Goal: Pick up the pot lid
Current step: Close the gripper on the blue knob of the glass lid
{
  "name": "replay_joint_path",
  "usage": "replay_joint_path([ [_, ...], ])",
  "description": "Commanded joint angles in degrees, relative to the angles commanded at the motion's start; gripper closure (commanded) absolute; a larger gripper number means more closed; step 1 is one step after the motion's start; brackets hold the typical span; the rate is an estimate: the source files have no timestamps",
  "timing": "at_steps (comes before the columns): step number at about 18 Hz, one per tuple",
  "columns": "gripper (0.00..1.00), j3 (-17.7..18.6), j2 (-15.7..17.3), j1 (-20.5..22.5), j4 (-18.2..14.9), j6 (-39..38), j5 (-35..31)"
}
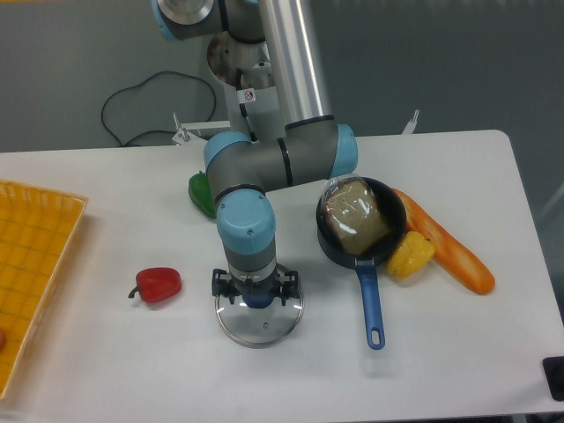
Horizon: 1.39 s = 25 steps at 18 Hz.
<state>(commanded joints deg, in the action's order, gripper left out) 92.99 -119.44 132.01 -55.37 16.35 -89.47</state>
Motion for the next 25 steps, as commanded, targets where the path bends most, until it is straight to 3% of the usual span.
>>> replay_joint_path([
  [8,0.0,1.4,0.0,0.3,0.0,0.0,0.2],
  [25,0.0,1.0,-0.3,0.5,-0.5,-0.6,1.6],
])
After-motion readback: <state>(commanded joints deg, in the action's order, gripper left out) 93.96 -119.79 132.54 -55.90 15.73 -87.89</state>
